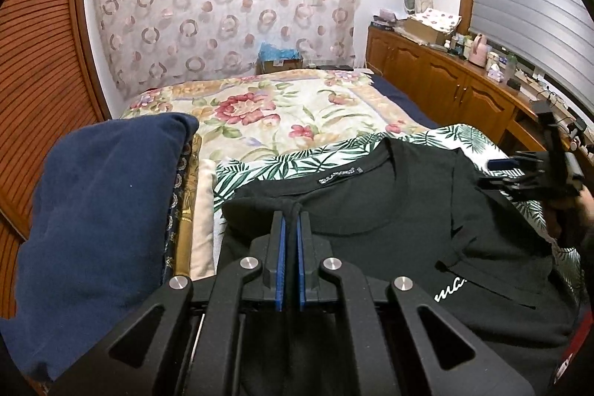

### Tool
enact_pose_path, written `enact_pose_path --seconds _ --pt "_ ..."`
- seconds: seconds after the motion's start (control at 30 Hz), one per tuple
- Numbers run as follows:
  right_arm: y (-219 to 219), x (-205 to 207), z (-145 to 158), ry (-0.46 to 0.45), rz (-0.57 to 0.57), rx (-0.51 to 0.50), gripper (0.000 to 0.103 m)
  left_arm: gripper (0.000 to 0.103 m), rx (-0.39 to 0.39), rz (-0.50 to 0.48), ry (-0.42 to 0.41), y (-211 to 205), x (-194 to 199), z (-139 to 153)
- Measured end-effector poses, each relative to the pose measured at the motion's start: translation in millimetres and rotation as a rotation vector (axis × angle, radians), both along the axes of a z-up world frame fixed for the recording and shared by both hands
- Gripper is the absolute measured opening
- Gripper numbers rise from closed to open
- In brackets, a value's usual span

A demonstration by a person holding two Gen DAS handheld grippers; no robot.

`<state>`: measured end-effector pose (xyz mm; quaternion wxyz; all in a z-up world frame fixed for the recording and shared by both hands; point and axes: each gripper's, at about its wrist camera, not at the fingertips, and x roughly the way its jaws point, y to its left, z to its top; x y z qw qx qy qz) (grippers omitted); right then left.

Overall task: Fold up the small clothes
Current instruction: 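Lift the collar with the left tool while the right tool grips and lifts the shirt body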

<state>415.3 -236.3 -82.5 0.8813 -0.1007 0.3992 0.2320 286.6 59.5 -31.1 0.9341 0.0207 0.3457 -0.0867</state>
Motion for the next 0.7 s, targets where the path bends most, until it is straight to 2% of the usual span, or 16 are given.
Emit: enact_pose_path --seconds 0.07,0.17,0.2,0.27,0.37,0.5,0.7 --pt "2.4 11.9 -4.8 0.019 0.007 0.004 0.058 0.005 0.0 0.003 -0.01 -0.8 -2.8 2.2" --pt "9.1 14.9 -6.9 -0.019 0.03 -0.026 0.044 0.005 -0.015 -0.001 -0.016 0.8 -7.6 5.0" --pt "10.5 15.0 -7.3 -0.022 0.038 -0.021 0.026 0.005 -0.02 -0.002 -0.021 1.6 -10.0 7.0" --pt "15.6 11.3 -7.0 -0.015 0.067 -0.01 0.008 0.005 -0.031 -0.006 -0.038 3.1 -16.3 13.4" --pt "17.3 0.4 0.2 -0.039 0.089 0.005 0.005 0.005 -0.047 -0.016 -0.076 4.0 -31.2 28.7" --pt "3.9 -32.0 29.4 -0.123 0.085 0.063 0.004 0.005 -0.056 -0.024 -0.135 7.3 -58.4 52.9" --pt "-24.6 -102.8 66.1 -0.227 0.091 0.118 0.004 0.005 -0.066 -0.027 -0.217 21.2 -115.6 78.0"
